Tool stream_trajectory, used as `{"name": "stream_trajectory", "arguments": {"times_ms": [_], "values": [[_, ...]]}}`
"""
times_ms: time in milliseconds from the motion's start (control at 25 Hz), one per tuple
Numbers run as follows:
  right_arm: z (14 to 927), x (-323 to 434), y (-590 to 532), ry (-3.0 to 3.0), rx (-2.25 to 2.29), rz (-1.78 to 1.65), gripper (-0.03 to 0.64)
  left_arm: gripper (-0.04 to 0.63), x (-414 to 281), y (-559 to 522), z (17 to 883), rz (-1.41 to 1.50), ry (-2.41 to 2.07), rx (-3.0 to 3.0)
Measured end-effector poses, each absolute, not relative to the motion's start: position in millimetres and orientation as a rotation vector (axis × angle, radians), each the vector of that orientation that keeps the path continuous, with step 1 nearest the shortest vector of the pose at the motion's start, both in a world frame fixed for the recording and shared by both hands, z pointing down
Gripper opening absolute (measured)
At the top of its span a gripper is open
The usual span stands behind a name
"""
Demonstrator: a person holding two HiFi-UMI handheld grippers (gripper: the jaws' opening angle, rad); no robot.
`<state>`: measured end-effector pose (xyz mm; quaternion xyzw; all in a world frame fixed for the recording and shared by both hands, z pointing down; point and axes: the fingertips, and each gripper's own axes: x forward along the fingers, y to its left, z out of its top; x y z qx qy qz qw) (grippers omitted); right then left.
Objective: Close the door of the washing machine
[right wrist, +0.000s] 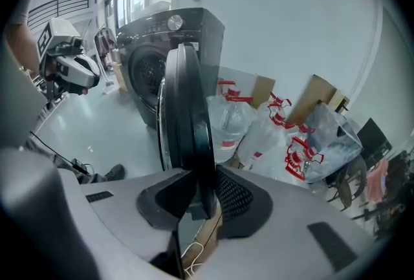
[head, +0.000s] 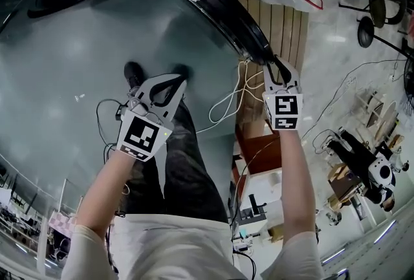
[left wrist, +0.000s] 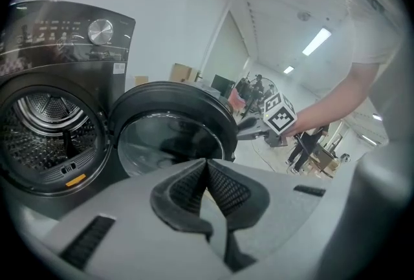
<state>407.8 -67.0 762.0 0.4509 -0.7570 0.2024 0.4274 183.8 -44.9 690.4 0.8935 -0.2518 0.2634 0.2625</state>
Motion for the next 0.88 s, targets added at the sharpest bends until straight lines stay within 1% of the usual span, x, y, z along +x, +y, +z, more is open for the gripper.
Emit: {"name": "stream_trajectory", "arguments": {"times_ms": [480, 880], "values": [[765.5, 338.7, -11.7, -1.954, 1.026, 0.614, 0.101, 0.009, 148.7, -31.2, 698.2, 0.715, -0.743, 2.374], [772.8, 276.0, 25.1, -1.985, 0.873, 0.703, 0.104, 0.008, 103.6, -16.6, 708.6, 0.708, -0.837, 2.303]]}}
